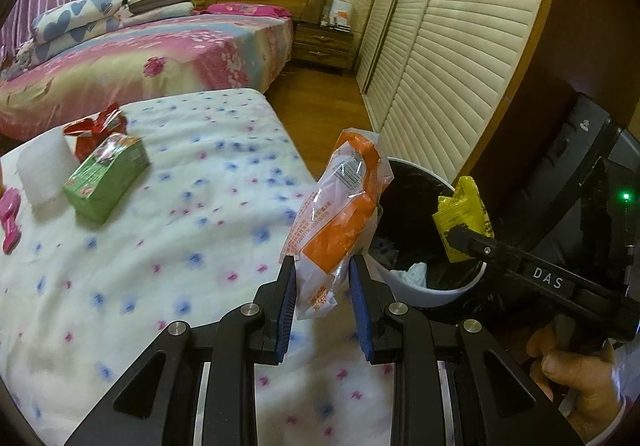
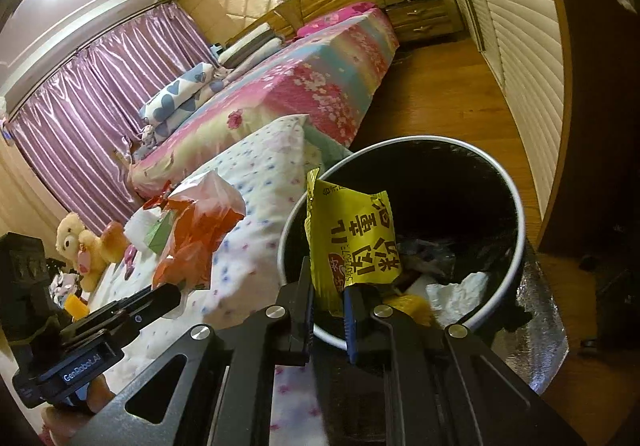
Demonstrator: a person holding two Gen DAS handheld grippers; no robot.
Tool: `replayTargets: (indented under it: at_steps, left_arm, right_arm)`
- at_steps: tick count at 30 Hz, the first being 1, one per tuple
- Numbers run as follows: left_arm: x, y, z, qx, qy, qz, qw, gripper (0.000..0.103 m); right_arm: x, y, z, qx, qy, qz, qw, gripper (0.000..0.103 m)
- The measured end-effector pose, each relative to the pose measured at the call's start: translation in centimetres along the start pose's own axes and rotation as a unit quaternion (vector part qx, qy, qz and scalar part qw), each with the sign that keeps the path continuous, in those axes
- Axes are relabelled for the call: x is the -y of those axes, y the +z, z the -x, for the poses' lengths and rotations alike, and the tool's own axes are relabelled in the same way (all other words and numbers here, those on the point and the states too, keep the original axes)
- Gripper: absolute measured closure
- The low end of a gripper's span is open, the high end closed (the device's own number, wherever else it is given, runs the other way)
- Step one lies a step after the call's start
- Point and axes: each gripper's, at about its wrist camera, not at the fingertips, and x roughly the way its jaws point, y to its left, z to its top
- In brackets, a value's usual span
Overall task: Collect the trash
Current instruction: 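Carry the orange-printed bag and yellow packet over the bin with both grippers, then open both grippers to drop the bag and packet into the bin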
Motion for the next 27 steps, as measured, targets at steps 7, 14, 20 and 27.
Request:
replayTargets:
  at_steps: [7, 14, 20, 27]
  left_arm:
    - [1.2, 0.7, -1.6, -0.005, -0.002, -0.013, 0.9999, 0.078]
    - [2.2, 1.3, -3.1, -0.014, -0.002, -0.019, 0.9997, 0.078]
    - [2.8, 1.6, -4.1, -0.019, -0.003, -0.024, 0.9995, 0.078]
    - [3.6, 2.0, -4.9, -0.024, -0.002, -0.03, 0.9993, 0.078]
  right_arm:
    - [1.2, 0.3, -0.2, -0.003, -0.01, -0.009, 1.0, 0.092]
    - [2.2, 0.9, -0.6, -0.008, -0.014, -0.014, 1.0, 0.091]
    - [2.9, 1.3, -1.1, -0.012, -0.017, -0.018, 1.0, 0.091]
    - [3.4, 1.6, -1.3, -0.013, -0.021, -0.021, 0.999, 0.091]
